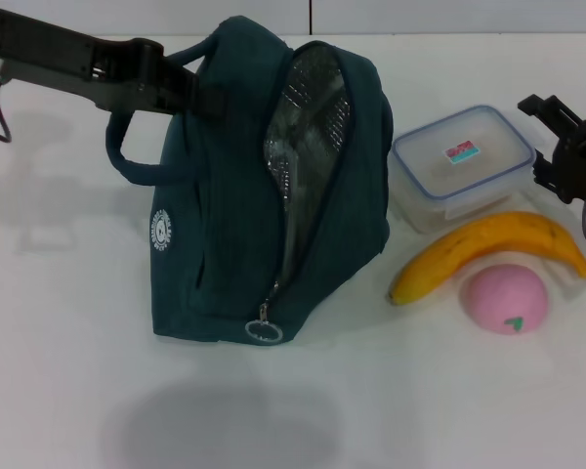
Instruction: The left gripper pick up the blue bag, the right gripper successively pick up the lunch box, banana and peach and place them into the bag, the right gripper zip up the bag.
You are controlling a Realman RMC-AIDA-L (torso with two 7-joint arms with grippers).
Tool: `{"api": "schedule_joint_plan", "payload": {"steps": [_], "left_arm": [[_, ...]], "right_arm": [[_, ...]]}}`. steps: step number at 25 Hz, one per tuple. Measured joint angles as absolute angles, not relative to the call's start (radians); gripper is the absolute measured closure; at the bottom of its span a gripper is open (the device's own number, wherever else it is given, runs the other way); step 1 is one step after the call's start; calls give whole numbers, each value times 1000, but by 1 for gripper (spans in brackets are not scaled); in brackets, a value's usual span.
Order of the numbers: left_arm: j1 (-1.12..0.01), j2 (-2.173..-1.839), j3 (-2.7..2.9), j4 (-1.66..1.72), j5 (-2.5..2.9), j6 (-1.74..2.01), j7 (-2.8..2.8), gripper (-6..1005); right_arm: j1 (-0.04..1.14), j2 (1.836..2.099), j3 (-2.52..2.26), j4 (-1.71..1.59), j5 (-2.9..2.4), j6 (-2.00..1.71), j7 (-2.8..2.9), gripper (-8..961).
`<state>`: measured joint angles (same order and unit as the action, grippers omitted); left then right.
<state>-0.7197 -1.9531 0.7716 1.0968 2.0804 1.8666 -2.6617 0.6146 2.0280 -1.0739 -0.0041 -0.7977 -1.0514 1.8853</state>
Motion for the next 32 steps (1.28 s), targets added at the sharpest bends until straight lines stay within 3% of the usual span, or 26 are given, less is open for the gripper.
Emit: {"api": "schedule_joint_plan", "payload": {"steps": [24, 32], "left_arm": [[-717, -1956, 773, 1069, 2069, 1871, -2637, 962], [-713, -1956, 773, 1073, 2069, 1877, -2636, 962]], "right_arm": [[664, 2028, -1138, -37, -798, -1009, 1880, 85], [642, 2028, -1180, -77, -798, -991, 1875, 359]]}}
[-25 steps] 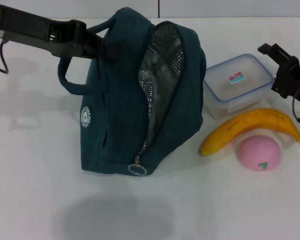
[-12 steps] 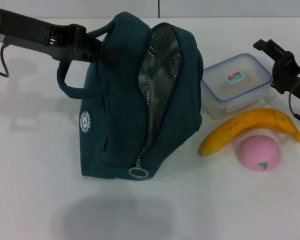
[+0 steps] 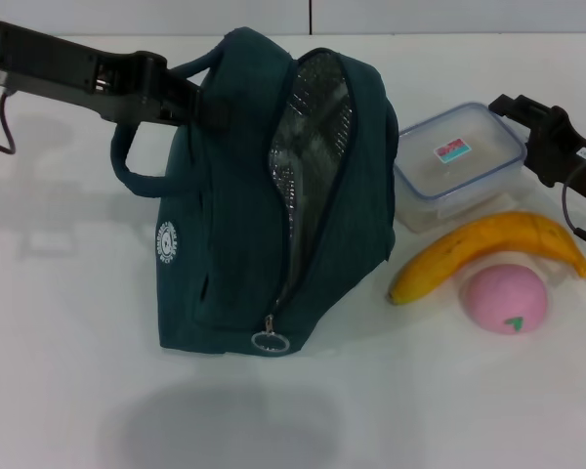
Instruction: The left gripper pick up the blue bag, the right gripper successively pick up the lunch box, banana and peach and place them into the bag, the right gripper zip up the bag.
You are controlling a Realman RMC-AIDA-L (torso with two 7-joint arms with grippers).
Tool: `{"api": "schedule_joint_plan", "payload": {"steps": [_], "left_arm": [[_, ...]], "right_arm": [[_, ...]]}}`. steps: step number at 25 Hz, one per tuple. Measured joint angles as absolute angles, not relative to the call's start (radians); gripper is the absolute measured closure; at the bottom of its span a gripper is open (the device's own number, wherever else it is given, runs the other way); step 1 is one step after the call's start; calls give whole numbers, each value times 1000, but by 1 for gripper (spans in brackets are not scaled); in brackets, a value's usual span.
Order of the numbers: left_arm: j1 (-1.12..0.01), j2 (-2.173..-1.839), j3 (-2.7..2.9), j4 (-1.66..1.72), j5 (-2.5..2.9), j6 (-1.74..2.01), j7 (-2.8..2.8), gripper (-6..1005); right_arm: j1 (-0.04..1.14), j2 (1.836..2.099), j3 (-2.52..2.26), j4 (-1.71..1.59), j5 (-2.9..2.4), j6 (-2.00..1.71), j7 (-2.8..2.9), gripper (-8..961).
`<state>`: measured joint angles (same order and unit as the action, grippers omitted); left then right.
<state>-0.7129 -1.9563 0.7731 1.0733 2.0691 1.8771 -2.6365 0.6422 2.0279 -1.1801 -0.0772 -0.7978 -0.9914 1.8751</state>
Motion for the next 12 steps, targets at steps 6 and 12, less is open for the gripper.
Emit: {"api": "schedule_joint_plan", "payload": {"steps": [6, 12], "left_arm": [[-713, -1957, 773, 1073, 2069, 1882, -2633, 962], [-712, -1957, 773, 1071, 2069, 1882, -2628, 961]], "right_arm": [[641, 2028, -1181, -75, -797, -990, 1874, 580], [640, 2028, -1181, -71, -798, -989, 1873, 709]]}}
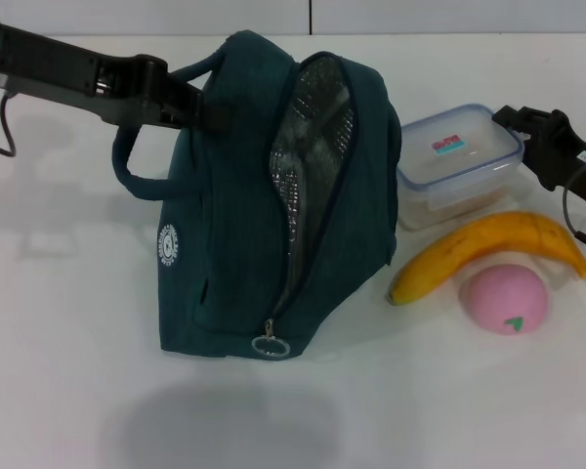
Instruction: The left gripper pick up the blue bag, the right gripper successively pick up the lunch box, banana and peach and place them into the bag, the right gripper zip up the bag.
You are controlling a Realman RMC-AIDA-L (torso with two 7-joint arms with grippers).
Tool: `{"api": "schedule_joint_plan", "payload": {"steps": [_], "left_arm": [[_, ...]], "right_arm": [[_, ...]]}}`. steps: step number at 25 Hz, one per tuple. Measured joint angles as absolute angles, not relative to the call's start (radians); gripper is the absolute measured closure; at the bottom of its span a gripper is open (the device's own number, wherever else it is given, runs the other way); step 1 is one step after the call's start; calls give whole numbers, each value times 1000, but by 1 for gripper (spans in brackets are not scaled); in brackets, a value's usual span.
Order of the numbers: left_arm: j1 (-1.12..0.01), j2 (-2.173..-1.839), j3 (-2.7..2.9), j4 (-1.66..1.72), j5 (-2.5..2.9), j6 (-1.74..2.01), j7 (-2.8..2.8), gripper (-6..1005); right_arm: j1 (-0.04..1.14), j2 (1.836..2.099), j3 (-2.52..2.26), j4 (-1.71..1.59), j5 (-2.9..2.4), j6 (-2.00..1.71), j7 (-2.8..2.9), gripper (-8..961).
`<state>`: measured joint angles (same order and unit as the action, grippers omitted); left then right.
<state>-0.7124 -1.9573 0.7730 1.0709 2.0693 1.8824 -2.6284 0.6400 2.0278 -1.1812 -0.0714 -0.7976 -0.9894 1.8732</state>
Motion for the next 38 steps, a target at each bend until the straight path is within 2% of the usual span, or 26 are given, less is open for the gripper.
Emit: {"api": "schedule_joint_plan", "payload": {"steps": [38], "left_arm": [[-698, -1957, 773, 1069, 2069, 1884, -2626, 961]], "right_arm": [[586, 2028, -1169, -92, -785, -1153, 1793, 756]]}}
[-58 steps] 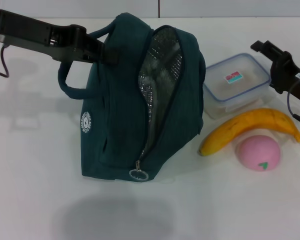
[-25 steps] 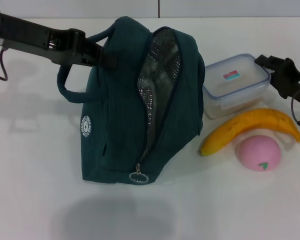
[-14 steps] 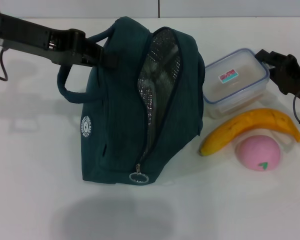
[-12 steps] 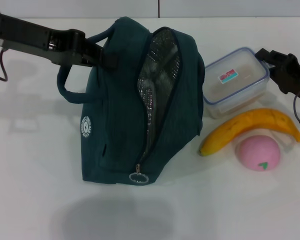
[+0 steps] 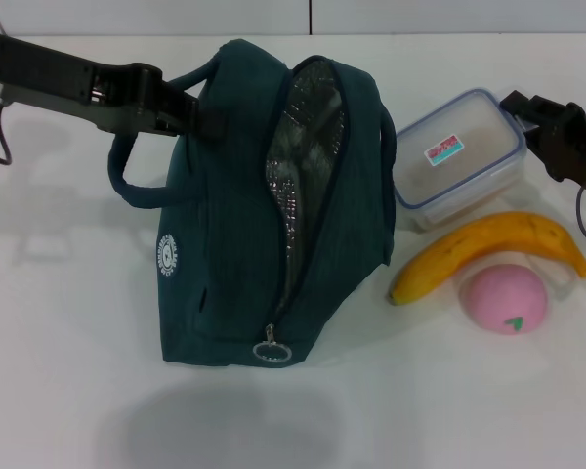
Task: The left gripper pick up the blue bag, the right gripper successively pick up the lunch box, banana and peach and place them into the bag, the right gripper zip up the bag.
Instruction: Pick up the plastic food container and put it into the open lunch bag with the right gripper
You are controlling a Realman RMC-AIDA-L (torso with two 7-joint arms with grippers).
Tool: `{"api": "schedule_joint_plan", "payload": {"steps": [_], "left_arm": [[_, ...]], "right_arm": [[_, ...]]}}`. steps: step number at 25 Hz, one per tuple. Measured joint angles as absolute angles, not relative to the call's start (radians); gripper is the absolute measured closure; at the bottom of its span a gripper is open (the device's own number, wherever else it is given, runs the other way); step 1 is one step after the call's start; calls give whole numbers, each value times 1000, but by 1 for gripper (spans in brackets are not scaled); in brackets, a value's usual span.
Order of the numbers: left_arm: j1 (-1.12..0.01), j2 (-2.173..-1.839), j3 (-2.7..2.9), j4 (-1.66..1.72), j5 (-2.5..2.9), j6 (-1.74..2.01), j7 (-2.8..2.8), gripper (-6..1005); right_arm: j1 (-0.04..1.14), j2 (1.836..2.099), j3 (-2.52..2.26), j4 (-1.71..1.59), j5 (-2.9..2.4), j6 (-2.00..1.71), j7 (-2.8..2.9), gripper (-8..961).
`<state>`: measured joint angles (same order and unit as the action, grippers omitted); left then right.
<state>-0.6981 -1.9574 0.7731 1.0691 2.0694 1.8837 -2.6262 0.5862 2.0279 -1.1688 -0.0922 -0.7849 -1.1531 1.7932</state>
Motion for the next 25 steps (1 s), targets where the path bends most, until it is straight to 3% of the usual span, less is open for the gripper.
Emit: {"api": "schedule_joint_plan", "payload": {"steps": [25], "left_arm": [[-696, -1957, 772, 1069, 2069, 1884, -2626, 961]], "right_arm": [[552, 2028, -1169, -106, -764, -1229, 1783, 796]]}}
